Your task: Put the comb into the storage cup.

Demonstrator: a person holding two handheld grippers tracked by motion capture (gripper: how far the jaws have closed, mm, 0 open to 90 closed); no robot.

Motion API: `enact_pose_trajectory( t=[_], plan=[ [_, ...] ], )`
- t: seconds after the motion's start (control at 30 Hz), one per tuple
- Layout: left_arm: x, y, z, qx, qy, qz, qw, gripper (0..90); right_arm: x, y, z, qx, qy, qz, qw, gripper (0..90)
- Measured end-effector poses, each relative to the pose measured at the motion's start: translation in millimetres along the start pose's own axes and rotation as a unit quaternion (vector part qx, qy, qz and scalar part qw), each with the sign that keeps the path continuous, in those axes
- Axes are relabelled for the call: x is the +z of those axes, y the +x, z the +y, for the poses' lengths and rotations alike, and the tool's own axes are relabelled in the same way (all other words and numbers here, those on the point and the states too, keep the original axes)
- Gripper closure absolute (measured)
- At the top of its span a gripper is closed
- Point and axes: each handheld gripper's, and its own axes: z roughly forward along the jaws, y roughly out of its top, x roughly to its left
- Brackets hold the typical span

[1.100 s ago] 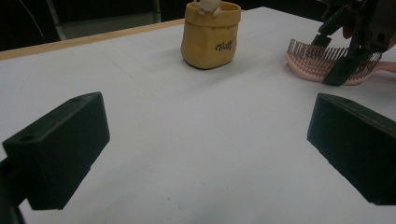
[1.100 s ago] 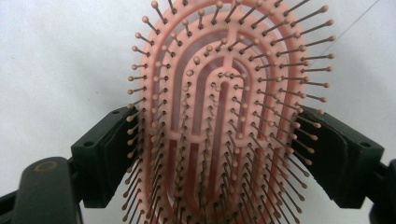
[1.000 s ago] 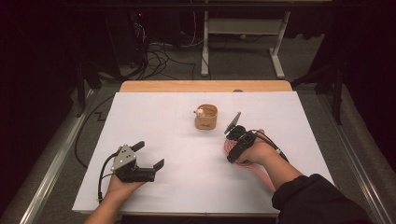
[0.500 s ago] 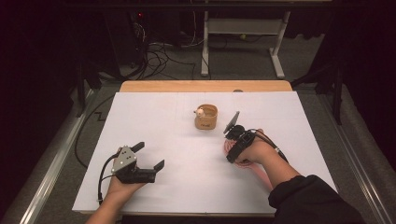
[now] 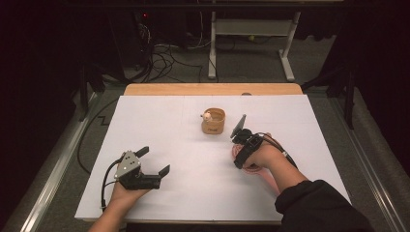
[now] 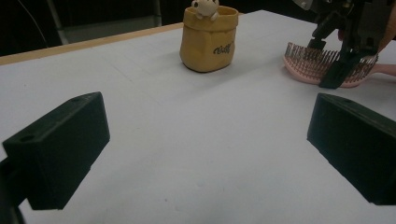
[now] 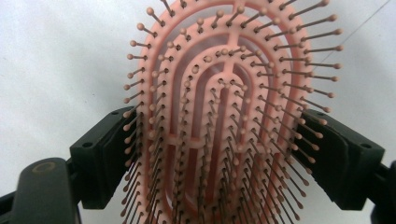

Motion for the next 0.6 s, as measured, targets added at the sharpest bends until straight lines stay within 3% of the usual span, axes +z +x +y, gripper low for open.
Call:
enact_pose_trajectory(
  t=[0.6],
  plan=[
    [0.4,0.0,-0.3,-0.001,0.002,0.001,1.0,0.0,-2.2,-1.5,1.3,0.013,0.005,0.004,0.9999,20.4]
  ],
)
